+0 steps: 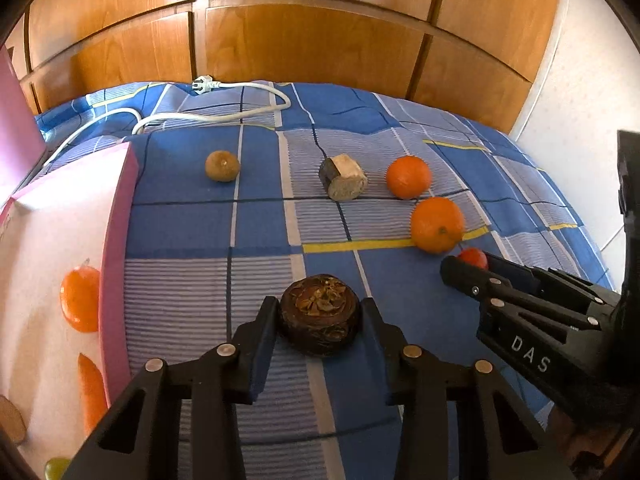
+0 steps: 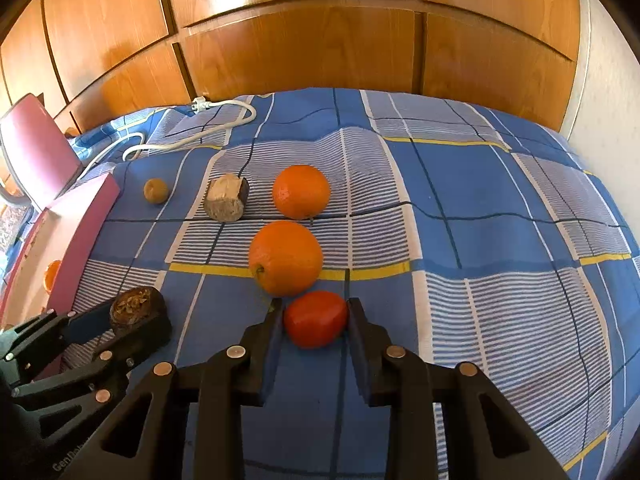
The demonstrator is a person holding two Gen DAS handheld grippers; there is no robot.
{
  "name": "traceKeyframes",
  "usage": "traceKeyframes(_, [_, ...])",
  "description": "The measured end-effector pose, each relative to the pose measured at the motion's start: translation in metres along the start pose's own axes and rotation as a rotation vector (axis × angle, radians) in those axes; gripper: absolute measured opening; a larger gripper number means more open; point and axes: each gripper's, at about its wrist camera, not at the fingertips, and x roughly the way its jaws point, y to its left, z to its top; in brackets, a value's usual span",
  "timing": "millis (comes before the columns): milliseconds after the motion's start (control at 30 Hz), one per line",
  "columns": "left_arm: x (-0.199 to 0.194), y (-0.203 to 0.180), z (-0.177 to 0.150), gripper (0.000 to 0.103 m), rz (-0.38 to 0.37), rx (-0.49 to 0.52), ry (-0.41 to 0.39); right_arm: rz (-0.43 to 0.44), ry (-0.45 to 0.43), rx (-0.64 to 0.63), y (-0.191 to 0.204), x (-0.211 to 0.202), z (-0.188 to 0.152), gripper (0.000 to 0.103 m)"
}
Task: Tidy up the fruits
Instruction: 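Grasp the dark brown round fruit with the left tool while the right grasps the red tomato, then carry the brown fruit and the red tomato toward the tray with both tools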
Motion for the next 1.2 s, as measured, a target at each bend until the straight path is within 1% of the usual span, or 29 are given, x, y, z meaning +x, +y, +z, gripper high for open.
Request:
traceKeyframes(267, [-0.018, -0.004, -0.022, 0.041, -0.007, 0.006, 0.002, 0.041, 0.016, 0.026, 0.002, -0.013, -0.016, 0.030])
traceKeyframes(633, [-0.037, -0.008, -0.046, 0.041, -0.015, 0.018, 0.006, 0.084, 0.035, 0.026, 0.020, -0.031, -0.038, 0.031])
traceKeyframes(833, [-0.045, -0.007, -0.052, 0.041, -0.017, 0.017, 0.006, 0.092, 0.039, 0.031, 0.023, -0.038, -0.046, 0.030])
traceKeyframes(1000, [-0.053, -0.004, -0.051, 0.041, -0.018, 0.005, -0.015, 0.085, 0.040, 0.039, 0.023, -0.044, -0.050, 0.030])
traceKeyframes(1200, [-0.058, -0.001, -0.052, 0.041, -0.014, -0.003, -0.021, 0.082, 0.032, 0.047, 0.023, -0.050, -0.051, 0.030])
